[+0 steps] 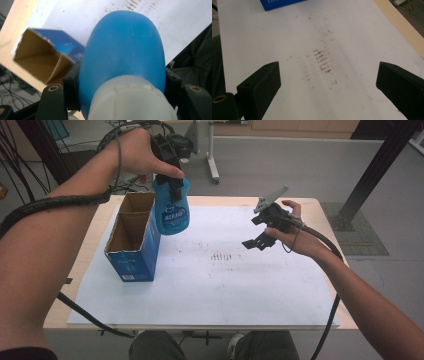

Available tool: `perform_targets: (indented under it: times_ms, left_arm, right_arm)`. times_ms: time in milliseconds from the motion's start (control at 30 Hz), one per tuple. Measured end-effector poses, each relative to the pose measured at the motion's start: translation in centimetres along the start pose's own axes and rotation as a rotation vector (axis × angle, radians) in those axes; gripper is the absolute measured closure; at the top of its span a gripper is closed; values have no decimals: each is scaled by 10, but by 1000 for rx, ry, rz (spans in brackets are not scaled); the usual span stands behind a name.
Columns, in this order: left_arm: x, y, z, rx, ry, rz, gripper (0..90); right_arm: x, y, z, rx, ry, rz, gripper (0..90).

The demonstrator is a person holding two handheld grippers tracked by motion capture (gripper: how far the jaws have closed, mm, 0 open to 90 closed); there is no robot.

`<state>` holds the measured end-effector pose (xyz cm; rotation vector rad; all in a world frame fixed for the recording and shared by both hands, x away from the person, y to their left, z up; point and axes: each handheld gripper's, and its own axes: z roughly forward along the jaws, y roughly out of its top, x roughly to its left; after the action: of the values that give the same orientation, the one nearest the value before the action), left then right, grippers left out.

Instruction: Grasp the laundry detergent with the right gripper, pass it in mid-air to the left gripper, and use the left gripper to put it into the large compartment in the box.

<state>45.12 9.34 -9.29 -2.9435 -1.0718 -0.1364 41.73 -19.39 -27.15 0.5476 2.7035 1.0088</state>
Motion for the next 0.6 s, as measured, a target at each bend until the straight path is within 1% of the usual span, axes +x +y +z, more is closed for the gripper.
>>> perform_targets:
  times_ms: [33,67,133,167,200,267,300,333,367,400,433,533,567,600]
  left_arm:
    - [0,0,0,0,0,0,368]
    - [3,-2,-2,1,0,-18,368]
    - [9,-7,-7,5,-11,-76,368]
    - [12,-8,-9,8,-14,-98,368]
    - [14,-10,-12,4,-15,-132,369]
    - [20,-14,-17,0,-6,-188,369]
    - [25,-18,-22,-3,9,-237,369]
    - [25,-18,-22,-3,9,-237,369]
    - [31,-23,-27,0,18,-278,369]
    - [31,-23,-27,0,18,-278,369]
    - [34,-26,-29,-2,21,-296,369]
    - [43,-35,-36,-10,35,-351,369]
    - [48,-41,-40,-8,34,-399,369]
    - [48,-41,-40,-8,34,-399,369]
  right_arm:
    - [0,0,0,0,0,0,58]
    - [0,-3,-3,17,-6,6,59]
    - [-1,-8,-9,41,-30,0,60]
    - [-1,-10,-11,52,-37,0,61]
    - [-1,-11,-12,59,-38,-1,61]
    - [-1,-14,-17,74,-46,0,61]
    - [-1,-15,-18,76,-45,-1,61]
    - [-2,-15,-20,89,-52,-9,64]
    - [-1,-15,-21,97,-63,-20,65]
    - [-1,-15,-21,97,-63,-20,65]
    - [0,-15,-23,102,-75,-28,65]
    - [0,-15,-26,105,-80,-33,65]
    - [0,-14,-27,110,-76,-36,65]
    - [0,-14,-27,110,-76,-36,65]
